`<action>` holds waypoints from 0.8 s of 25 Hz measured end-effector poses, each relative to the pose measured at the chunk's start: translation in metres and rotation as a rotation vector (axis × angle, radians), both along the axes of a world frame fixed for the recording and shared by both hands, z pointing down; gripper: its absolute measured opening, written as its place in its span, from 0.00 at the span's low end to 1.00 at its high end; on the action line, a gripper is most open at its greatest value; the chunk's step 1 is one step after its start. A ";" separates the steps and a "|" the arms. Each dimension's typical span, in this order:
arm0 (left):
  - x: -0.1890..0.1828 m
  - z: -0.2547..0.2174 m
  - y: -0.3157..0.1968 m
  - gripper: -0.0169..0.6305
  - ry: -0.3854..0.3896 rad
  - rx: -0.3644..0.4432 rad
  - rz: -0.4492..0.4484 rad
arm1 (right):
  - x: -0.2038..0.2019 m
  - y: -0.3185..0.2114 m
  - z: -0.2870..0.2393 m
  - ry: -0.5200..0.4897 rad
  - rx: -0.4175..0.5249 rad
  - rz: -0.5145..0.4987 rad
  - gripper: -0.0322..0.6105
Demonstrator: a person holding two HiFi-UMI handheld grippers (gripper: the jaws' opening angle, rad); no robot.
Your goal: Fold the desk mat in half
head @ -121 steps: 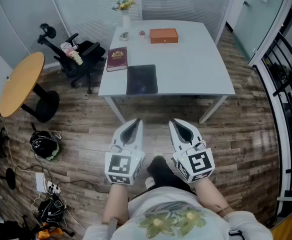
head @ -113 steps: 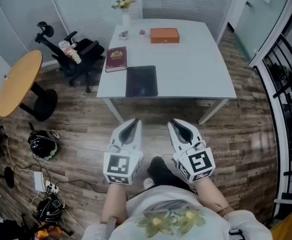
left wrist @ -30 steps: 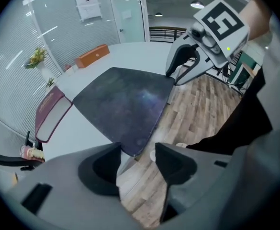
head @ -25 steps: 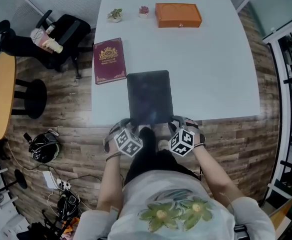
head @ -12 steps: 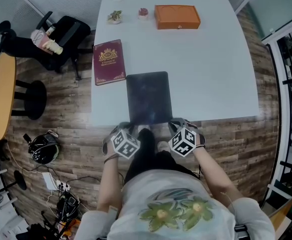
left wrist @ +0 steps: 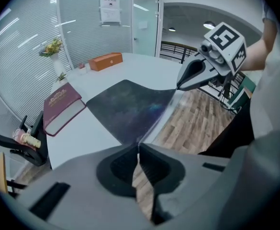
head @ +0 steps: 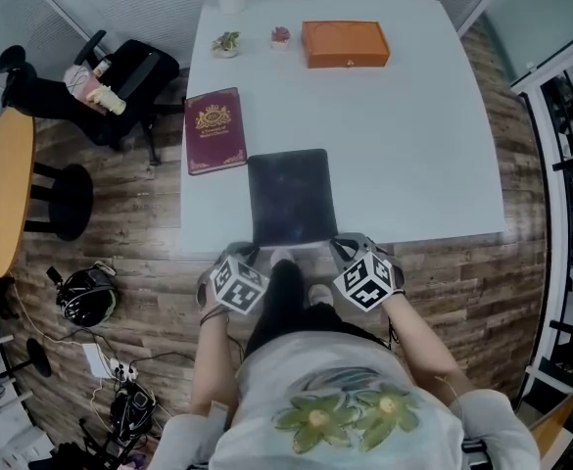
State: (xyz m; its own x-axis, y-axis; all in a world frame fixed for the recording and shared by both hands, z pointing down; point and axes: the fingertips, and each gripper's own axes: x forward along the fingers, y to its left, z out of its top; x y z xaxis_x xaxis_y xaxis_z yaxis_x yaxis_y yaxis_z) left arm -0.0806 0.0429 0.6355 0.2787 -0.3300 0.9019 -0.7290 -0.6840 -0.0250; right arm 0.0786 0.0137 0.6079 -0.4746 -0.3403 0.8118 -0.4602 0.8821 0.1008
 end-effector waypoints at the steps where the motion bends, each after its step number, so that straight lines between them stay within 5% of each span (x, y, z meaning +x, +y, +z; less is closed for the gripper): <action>1: -0.001 -0.003 -0.002 0.05 0.009 0.006 -0.009 | 0.000 -0.001 -0.002 -0.004 0.003 0.001 0.09; 8: -0.004 -0.029 -0.021 0.05 0.108 0.047 -0.095 | -0.001 -0.011 -0.021 -0.046 0.012 0.033 0.09; 20: -0.006 -0.062 -0.049 0.05 0.200 0.097 -0.091 | 0.002 -0.030 -0.049 -0.162 -0.038 0.163 0.08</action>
State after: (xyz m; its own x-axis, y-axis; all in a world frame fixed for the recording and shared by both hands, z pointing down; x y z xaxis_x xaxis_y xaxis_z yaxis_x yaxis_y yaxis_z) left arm -0.0866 -0.0058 0.5740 0.4139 -0.4445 0.7944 -0.7845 -0.6169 0.0636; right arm 0.0805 -0.0167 0.5585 -0.5407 -0.3936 0.7435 -0.6044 0.7964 -0.0180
